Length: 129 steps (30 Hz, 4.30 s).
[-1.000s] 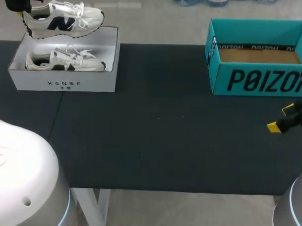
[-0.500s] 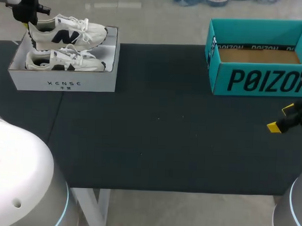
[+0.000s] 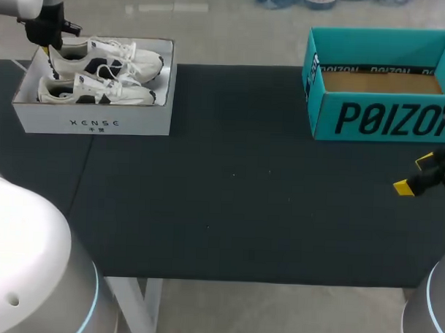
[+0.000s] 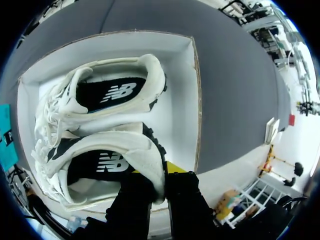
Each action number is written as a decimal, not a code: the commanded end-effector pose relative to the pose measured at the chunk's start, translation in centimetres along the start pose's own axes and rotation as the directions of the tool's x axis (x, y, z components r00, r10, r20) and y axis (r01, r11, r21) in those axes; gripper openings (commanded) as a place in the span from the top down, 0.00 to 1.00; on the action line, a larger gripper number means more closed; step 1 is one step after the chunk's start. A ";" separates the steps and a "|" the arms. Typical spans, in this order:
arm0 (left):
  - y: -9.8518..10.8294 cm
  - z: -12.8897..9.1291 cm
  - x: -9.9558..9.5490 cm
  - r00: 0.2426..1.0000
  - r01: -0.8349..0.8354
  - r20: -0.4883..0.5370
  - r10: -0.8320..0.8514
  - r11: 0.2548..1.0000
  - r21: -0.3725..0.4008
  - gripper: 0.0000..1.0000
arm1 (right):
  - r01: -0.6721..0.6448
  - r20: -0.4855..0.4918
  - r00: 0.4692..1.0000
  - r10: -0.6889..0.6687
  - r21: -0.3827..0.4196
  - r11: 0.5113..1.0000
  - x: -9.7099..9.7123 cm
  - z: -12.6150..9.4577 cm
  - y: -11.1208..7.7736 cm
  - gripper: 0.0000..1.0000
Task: Take the shoe out of the shoebox, open the shoe tongue, remove and reinsert the insole, then place the shoe into the shoebox
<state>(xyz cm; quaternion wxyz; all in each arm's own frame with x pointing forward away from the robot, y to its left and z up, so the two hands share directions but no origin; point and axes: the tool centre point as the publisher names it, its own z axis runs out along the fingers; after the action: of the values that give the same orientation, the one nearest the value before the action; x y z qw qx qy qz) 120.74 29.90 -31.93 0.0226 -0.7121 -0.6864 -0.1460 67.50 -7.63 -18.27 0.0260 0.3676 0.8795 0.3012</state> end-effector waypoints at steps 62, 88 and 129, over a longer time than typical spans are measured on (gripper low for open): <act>-2.5 -7.2 1.3 0.981 0.139 0.151 -0.122 0.984 -0.110 0.00 | -0.001 0.007 1.000 0.001 -0.005 1.000 0.3 -0.1 -0.4 0.00; -4.3 -7.3 1.6 0.974 0.156 0.179 -0.140 0.985 -0.076 0.00 | -0.001 0.007 1.000 0.001 -0.005 1.000 0.3 -0.1 -0.4 0.00; -10.4 0.2 -0.8 0.948 0.178 0.236 -0.213 0.971 0.163 0.00 | -0.001 0.007 1.000 0.001 -0.005 1.000 0.3 -0.1 -0.4 0.00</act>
<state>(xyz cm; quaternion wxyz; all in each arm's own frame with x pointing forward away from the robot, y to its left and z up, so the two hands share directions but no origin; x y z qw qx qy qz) 109.88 29.74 -33.80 -0.0336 -0.6490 -0.7599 -0.0119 67.50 -7.63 -18.27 0.0260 0.3676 0.8795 0.3012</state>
